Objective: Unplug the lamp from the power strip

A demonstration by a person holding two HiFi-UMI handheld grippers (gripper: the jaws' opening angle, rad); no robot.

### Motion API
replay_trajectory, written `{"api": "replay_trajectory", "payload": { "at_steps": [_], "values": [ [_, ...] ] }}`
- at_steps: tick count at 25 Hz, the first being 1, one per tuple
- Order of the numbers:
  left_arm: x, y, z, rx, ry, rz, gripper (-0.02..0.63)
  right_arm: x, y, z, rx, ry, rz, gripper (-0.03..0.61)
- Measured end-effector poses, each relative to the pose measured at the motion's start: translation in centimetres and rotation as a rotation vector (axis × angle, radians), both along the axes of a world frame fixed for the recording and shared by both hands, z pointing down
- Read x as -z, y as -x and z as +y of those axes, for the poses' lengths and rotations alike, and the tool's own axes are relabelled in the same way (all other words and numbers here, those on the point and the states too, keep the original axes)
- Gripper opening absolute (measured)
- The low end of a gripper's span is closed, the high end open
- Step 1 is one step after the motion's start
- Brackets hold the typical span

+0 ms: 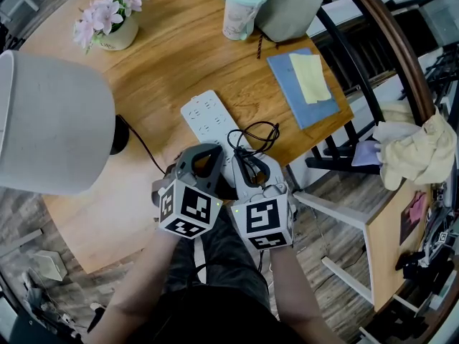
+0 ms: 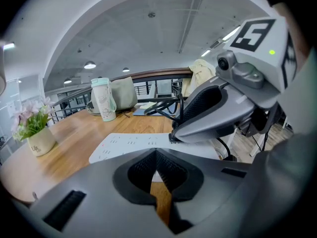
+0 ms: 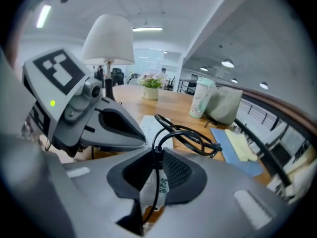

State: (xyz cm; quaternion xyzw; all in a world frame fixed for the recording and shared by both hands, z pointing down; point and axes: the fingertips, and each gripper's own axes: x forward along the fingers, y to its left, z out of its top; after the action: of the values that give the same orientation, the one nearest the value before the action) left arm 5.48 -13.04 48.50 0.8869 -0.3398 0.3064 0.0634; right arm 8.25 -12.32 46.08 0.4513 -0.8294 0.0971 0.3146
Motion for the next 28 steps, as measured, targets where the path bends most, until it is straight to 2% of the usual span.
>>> {"api": "replay_trajectory", "payload": {
  "at_steps": [2, 4, 6, 9, 13, 23, 28],
  "values": [
    [0.0, 0.0, 0.0, 0.001, 0.000, 0.000, -0.005, 0.0, -0.8, -0.3, -0.063, 0.062, -0.143, 0.067],
    [0.0, 0.0, 0.0, 0.002, 0.000, 0.001, -0.005, -0.1, -1.4, -0.5, -0.101, 0.098, -0.213, 0.067],
    [0.0, -0.1, 0.0, 0.003, 0.001, 0.003, -0.005, 0.1, -1.2, -0.4, -0.086, 0.076, -0.162, 0.067],
    [0.0, -0.2, -0.1, 0.007, 0.001, 0.002, -0.005, 0.4, -0.3, -0.1, -0.020, 0.011, -0.019, 0.067],
    [0.0, -0.1, -0.1, 0.009, 0.001, 0.003, -0.005, 0.4, 0.0, 0.1, 0.017, -0.020, 0.049, 0.067],
    [0.1, -0.2, 0.0, -0.002, -0.018, -0.020, -0.005, 1.5, -0.4, -0.1, -0.033, -0.004, -0.094, 0.067],
    [1.6, -0.5, -0.1, -0.008, -0.050, 0.020, -0.005, 1.4, -1.3, 0.1, -0.081, 0.023, -0.169, 0.067]
  ]
}}
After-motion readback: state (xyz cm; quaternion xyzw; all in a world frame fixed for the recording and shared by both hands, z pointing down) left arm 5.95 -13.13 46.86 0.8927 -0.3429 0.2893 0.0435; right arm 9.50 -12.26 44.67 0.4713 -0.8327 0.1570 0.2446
